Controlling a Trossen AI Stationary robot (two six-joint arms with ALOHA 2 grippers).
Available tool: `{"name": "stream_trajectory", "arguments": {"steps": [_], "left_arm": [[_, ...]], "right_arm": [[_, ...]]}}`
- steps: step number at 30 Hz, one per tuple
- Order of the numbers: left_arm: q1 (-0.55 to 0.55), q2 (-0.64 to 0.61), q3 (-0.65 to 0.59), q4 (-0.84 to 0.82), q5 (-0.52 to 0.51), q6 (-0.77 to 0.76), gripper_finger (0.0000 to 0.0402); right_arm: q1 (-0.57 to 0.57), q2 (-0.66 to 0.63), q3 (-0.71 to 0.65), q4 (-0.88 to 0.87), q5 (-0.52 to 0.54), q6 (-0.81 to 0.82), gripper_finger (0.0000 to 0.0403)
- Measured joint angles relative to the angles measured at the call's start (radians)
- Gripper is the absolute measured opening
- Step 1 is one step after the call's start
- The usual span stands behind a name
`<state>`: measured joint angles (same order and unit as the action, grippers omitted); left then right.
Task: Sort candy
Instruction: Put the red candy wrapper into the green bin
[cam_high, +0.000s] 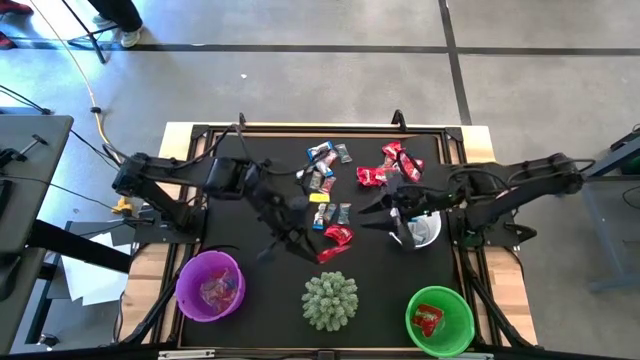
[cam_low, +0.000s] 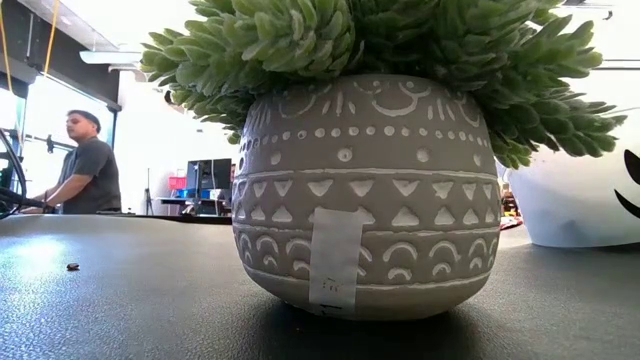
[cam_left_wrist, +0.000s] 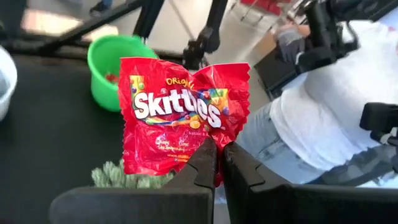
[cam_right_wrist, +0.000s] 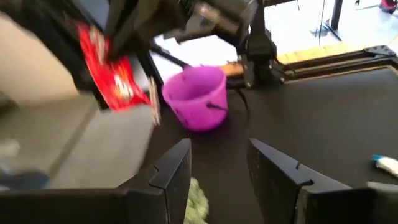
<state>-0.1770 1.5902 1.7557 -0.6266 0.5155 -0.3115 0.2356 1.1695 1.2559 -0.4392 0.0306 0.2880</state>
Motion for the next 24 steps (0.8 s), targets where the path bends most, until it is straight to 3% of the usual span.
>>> {"name": "stream_trajectory", "arguments": {"steps": [11, 14, 24], "left_arm": [[0.054, 0.0, 0.0, 0.049, 0.084, -0.044, 0.0], [0.054, 0.0, 0.0, 0.049, 0.09, -0.043, 0.0], [0.054, 0.0, 0.0, 0.048, 0.091, -0.016, 0.0]], "right_arm": [[0.002, 0.283, 0.453, -0.5, -0.006, -0.187, 0.0149], [0.002, 0.328, 0.567, -0.554, -0.007, -0.212, 0.0149], [0.008, 0.434, 0.747, -0.725, -0.011, -0.238, 0.0149]]}}
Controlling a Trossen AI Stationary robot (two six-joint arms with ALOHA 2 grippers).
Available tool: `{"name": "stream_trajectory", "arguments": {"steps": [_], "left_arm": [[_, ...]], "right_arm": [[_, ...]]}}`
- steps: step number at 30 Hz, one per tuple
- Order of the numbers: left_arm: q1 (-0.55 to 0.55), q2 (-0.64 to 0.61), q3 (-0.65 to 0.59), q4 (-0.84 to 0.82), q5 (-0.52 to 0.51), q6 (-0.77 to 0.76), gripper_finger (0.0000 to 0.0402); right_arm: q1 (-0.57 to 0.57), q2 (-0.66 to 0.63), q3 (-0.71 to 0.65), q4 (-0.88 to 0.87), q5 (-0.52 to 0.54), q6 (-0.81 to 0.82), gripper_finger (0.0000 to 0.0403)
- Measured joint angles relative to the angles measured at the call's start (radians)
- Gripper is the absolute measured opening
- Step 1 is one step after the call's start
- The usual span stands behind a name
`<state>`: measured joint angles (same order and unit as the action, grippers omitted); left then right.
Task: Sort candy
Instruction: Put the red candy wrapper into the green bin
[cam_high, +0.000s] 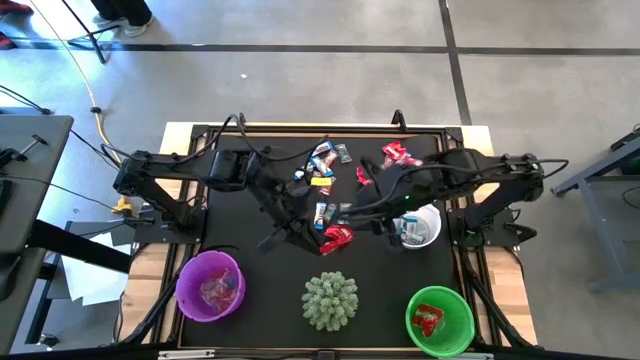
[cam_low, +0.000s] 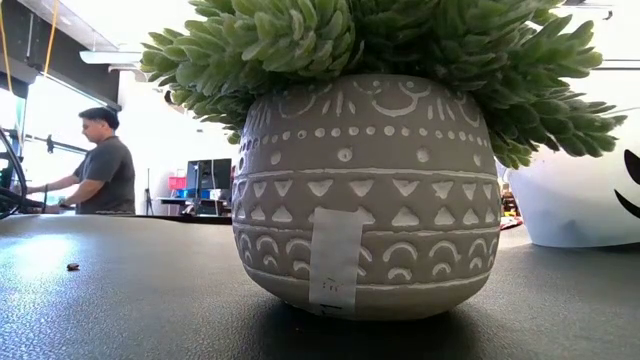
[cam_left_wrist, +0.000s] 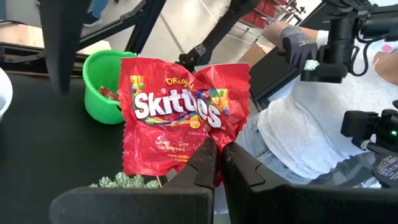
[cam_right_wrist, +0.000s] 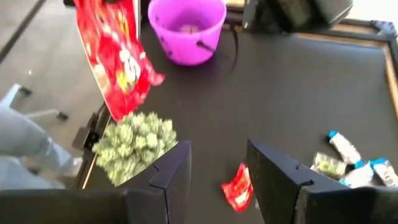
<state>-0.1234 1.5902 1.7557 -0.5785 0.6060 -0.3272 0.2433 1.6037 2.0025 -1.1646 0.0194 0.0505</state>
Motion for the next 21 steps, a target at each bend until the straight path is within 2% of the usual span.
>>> {"name": "stream_trajectory", "arguments": {"steps": [6, 21], "left_arm": [[0.006, 0.0, 0.0, -0.002, 0.0, 0.024, 0.0], [0.054, 0.002, 0.0, 0.002, 0.0, 0.024, 0.0]], "right_arm": [[0.023, 0.018, 0.007, -0.019, -0.015, 0.039, 0.0149], [0.059, 0.02, 0.007, 0.092, -0.016, 0.051, 0.0149]]}}
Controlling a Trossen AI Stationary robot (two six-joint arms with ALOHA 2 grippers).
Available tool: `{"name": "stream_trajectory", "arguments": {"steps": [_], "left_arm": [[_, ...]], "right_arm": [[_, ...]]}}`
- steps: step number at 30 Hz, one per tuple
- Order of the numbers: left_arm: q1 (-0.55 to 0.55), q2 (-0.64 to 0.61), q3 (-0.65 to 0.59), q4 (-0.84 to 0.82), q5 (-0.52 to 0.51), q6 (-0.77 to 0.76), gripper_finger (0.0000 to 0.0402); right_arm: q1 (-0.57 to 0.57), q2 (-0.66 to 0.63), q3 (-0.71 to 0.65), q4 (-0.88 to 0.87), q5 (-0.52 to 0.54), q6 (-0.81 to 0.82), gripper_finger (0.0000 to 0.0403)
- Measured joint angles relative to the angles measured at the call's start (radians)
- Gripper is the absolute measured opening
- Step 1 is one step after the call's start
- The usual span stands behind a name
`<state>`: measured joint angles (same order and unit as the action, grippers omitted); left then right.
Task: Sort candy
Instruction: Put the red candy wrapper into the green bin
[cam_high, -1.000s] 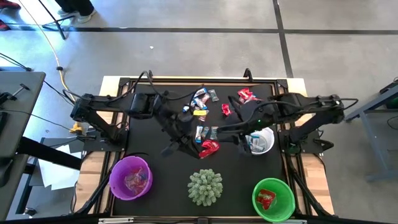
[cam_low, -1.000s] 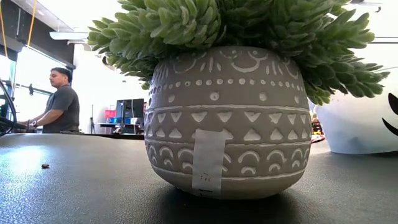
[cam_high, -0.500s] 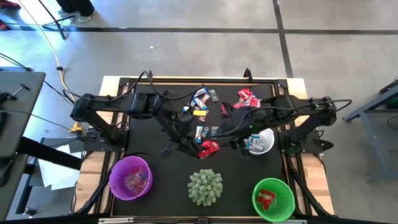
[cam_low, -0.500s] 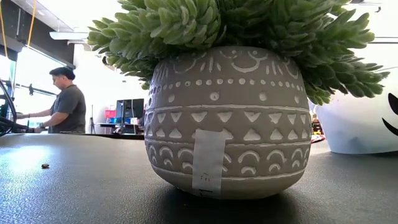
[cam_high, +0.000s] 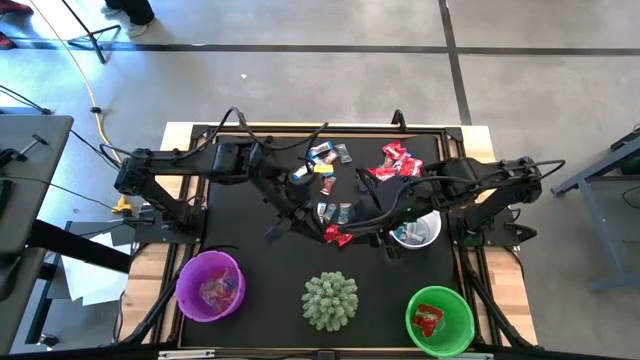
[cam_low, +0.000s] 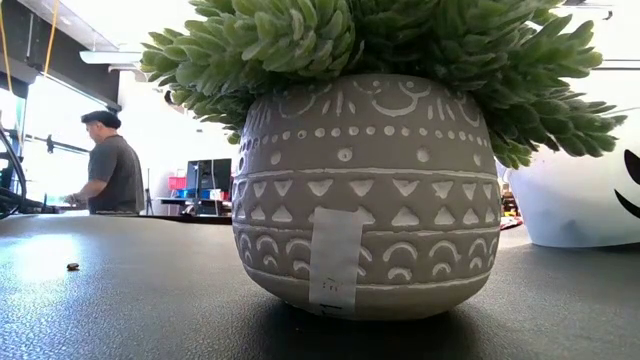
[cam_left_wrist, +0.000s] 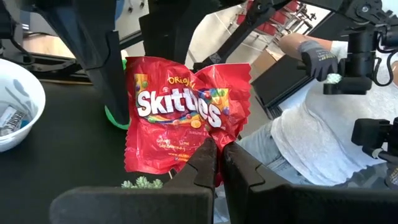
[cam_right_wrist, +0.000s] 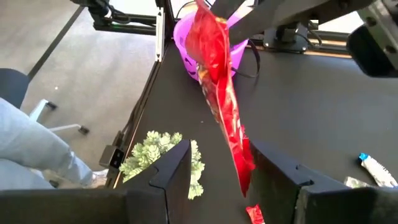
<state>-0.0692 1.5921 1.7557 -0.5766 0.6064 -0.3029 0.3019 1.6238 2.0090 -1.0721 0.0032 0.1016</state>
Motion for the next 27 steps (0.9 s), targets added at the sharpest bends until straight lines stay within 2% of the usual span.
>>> {"name": "stream_trajectory", "arguments": {"steps": [20, 27], "left_arm": [[-0.003, 0.02, -0.001, -0.002, 0.0, -0.001, 0.0], [-0.003, 0.02, -0.001, 0.0, 0.0, 0.0, 0.0]], "right_arm": [[0.0, 0.0, 0.0, 0.101, 0.0, -0.023, 0.0148], [0.0, 0.0, -0.001, 0.104, 0.0, -0.006, 0.0108]]}}
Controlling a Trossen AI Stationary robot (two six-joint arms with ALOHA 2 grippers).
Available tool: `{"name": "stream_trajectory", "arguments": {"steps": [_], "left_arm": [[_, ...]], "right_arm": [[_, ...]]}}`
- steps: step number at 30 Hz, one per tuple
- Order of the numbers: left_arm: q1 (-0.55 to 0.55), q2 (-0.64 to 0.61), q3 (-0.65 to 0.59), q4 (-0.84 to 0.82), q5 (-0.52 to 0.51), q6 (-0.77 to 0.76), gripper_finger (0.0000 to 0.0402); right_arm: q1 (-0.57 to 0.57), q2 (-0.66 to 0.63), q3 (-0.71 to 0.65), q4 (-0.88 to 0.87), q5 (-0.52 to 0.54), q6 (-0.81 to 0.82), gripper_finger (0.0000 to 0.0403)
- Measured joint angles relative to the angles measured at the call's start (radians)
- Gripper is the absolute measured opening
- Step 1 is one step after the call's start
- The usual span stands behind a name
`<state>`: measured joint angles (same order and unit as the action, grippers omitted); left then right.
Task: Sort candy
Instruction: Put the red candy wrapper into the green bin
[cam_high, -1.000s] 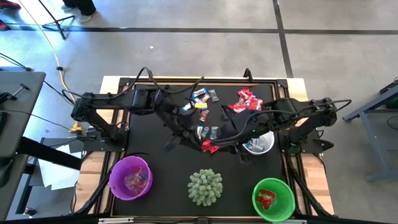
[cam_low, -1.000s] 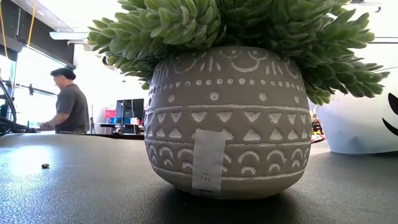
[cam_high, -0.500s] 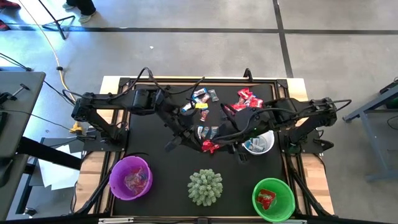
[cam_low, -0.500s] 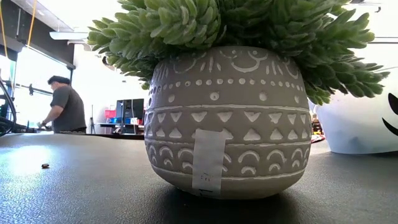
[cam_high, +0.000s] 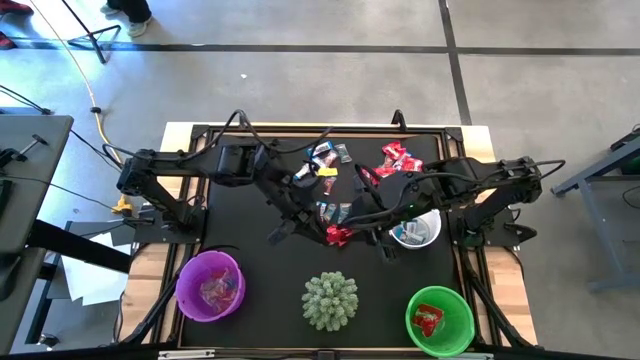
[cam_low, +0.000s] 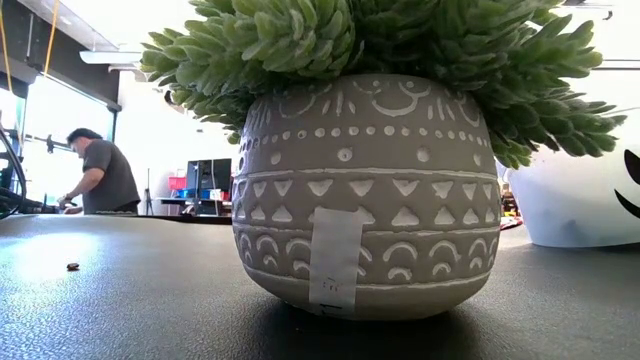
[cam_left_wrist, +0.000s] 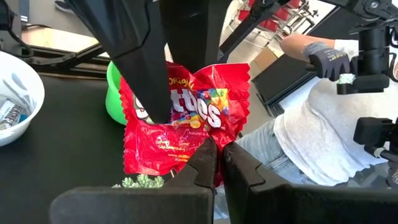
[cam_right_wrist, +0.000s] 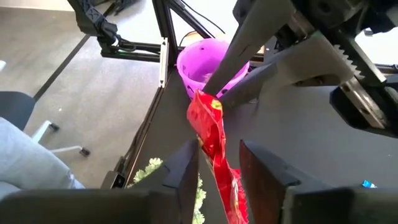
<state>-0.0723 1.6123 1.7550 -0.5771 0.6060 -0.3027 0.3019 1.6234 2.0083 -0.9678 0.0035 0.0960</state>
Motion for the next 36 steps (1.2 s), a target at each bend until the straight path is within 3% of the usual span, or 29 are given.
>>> {"name": "stream_trajectory", "arguments": {"steps": [8, 14, 26, 36], "left_arm": [[0.0, 0.0, 0.0, -0.003, -0.035, -0.003, 0.0], [-0.002, -0.001, 0.0, -0.004, -0.065, -0.01, 0.0007], [0.0, -0.001, 0.0, 0.0, -0.065, -0.001, 0.0083], [0.029, -0.016, 0.001, 0.0, -0.065, 0.0, 0.0108]], "right_arm": [[0.0, 0.0, 0.0, -0.003, -0.001, 0.012, 0.0008], [0.0, -0.001, 0.0, -0.006, -0.001, 0.034, 0.0004], [-0.001, -0.001, 0.0, -0.001, 0.002, 0.046, 0.0002], [-0.021, -0.009, -0.001, -0.161, 0.063, 0.146, 0.0001]]}}
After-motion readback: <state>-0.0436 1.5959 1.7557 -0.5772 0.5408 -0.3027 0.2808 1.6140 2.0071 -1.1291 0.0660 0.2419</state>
